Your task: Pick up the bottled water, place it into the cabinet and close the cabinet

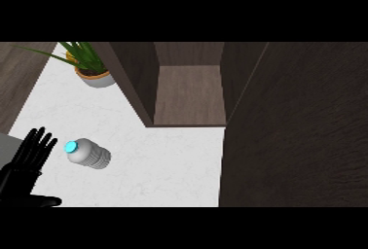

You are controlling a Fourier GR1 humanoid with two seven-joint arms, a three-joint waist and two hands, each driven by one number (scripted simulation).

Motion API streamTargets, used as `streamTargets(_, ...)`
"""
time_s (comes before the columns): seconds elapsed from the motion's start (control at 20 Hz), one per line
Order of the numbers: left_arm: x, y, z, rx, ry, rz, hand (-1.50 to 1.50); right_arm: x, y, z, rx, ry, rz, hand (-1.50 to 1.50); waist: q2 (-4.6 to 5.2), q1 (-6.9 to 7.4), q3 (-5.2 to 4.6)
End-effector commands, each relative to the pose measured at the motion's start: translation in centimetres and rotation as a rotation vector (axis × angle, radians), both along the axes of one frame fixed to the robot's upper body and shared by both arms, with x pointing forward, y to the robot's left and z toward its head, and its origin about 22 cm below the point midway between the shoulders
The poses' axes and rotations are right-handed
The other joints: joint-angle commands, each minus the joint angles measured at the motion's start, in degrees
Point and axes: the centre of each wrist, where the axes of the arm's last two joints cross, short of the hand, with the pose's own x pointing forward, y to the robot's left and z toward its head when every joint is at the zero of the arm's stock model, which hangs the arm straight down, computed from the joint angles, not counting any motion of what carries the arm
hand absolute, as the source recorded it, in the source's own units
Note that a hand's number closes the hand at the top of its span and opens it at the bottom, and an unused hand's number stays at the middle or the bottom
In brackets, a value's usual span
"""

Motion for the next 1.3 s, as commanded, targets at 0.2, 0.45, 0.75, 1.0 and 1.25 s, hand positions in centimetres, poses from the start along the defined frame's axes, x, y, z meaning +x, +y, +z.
streamTargets(0.2, 4.1, 0.2, -3.3, -0.035, 0.088, 0.031, -1.50, 1.9, 0.7, -1.4, 0.002, -0.010, 0.020, -1.50, 0.20, -0.24, -0.05)
streamTargets(0.45, 4.0, 0.1, -5.6, -0.115, 0.117, 0.016, -1.50, -0.1, 1.5, -0.2, 0.019, 0.018, 0.032, -1.50, 0.15, -0.50, -0.08)
streamTargets(0.75, 3.5, 0.7, -7.2, -0.113, 0.107, 0.016, -1.50, -2.2, 1.0, 1.4, -0.009, 0.016, 0.011, -1.50, 0.18, -1.00, -0.14)
streamTargets(1.0, 4.0, -1.2, -8.3, -0.130, 0.106, -0.005, -1.50, -0.9, 0.4, 0.0, -0.012, 0.002, 0.019, -1.50, 0.16, -0.50, -0.09)
streamTargets(1.25, 3.5, -3.4, -10.0, -0.171, 0.124, -0.010, -1.50, -0.4, 1.4, -0.9, -0.001, -0.005, 0.043, -1.50, 0.33, -1.03, -0.17)
